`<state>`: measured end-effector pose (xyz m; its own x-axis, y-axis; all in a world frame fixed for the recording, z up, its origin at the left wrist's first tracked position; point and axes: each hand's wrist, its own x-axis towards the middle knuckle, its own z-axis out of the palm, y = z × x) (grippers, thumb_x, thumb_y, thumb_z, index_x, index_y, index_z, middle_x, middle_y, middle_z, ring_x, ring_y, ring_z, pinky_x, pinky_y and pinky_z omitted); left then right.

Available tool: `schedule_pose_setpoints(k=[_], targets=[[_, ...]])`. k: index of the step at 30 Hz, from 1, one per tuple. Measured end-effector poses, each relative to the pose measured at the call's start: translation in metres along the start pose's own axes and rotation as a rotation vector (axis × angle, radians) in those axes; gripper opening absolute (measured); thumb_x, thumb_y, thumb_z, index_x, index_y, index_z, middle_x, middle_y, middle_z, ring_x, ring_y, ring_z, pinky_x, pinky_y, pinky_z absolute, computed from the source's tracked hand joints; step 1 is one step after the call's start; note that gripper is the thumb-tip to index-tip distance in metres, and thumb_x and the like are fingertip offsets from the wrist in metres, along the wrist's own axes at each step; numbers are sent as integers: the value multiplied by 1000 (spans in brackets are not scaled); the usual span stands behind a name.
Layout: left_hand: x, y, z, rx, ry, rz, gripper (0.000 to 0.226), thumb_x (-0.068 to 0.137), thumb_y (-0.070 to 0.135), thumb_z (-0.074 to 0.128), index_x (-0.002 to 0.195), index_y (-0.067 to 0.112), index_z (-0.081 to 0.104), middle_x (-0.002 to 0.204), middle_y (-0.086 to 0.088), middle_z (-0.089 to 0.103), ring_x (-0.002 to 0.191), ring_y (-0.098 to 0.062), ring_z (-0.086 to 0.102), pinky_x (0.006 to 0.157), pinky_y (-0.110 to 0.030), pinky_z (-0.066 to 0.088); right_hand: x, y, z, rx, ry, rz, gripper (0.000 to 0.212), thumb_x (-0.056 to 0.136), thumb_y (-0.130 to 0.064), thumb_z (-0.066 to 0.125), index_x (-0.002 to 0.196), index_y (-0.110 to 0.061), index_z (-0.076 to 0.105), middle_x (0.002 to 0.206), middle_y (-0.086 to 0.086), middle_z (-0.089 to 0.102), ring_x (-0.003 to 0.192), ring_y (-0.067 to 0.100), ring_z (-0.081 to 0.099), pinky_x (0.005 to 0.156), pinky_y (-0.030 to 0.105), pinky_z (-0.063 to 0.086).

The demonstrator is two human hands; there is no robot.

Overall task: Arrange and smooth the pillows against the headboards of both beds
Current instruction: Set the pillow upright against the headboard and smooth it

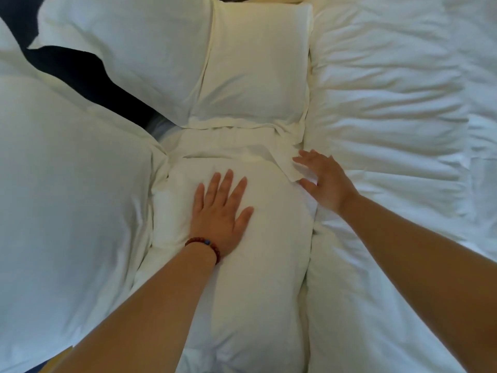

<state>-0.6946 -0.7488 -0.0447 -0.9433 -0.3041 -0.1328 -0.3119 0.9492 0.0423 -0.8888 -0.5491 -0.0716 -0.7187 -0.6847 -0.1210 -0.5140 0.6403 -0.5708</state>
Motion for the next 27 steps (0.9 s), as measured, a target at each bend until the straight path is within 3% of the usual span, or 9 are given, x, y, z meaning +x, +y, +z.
schedule_pose_setpoints(k=[2,4,7,10,13,17,20,24,27], targets=[[5,-2,5,-4,-1,2,65,95,61,6,155,37,1,164,5,-5,150,-17,-10,119,-45,-8,12,-2,-2,168,39,76,38,93,-21,63,131,-24,60,139,0,56,130,17,48,112,30,32],[10,-3,10,-14,-4,2,65,95,61,6,155,36,2,164,4,-2,150,-18,-7,120,-46,-7,23,-8,-5,314,133,190,14,94,-21,61,100,-17,72,100,-1,70,93,14,61,87,20,45],[14,-4,17,-21,-7,-1,64,95,60,7,155,36,5,164,3,2,151,-20,-2,120,-48,-4,46,-7,-16,608,428,503,22,95,-23,57,78,-13,66,66,-1,63,62,18,58,65,33,55],[16,-4,22,-22,-14,1,63,96,59,9,154,35,5,164,2,4,151,-21,-1,120,-49,-2,63,7,-33,834,599,729,19,96,-15,53,83,-17,67,65,2,70,60,18,69,68,44,62],[19,-4,24,-16,-18,6,63,96,59,9,155,34,5,164,1,5,151,-22,1,119,-50,0,59,14,-40,713,511,646,17,91,-35,61,84,-21,67,76,3,73,73,23,72,74,45,61],[22,-2,25,-7,-14,4,64,96,59,9,155,33,9,164,0,8,151,-23,3,119,-50,0,3,5,2,450,261,656,44,86,-54,61,106,-15,68,95,5,70,85,21,62,80,31,48],[19,-2,24,-3,-20,-3,65,96,60,8,155,33,11,164,0,9,151,-23,5,119,-50,0,-46,-14,37,554,211,712,38,81,-50,71,102,-19,68,86,-2,69,86,21,66,81,36,53],[12,4,8,-10,-36,-27,67,94,62,12,155,35,11,164,1,7,151,-22,3,119,-47,-5,-80,-33,57,775,131,867,37,77,-50,69,80,-13,69,77,9,71,78,33,68,75,50,58],[-9,15,-11,-87,-58,-31,70,91,63,12,155,33,15,164,3,8,151,-22,4,120,-47,1,-95,-35,52,811,294,933,34,79,-48,65,74,-15,68,73,5,71,74,29,68,74,46,59]])
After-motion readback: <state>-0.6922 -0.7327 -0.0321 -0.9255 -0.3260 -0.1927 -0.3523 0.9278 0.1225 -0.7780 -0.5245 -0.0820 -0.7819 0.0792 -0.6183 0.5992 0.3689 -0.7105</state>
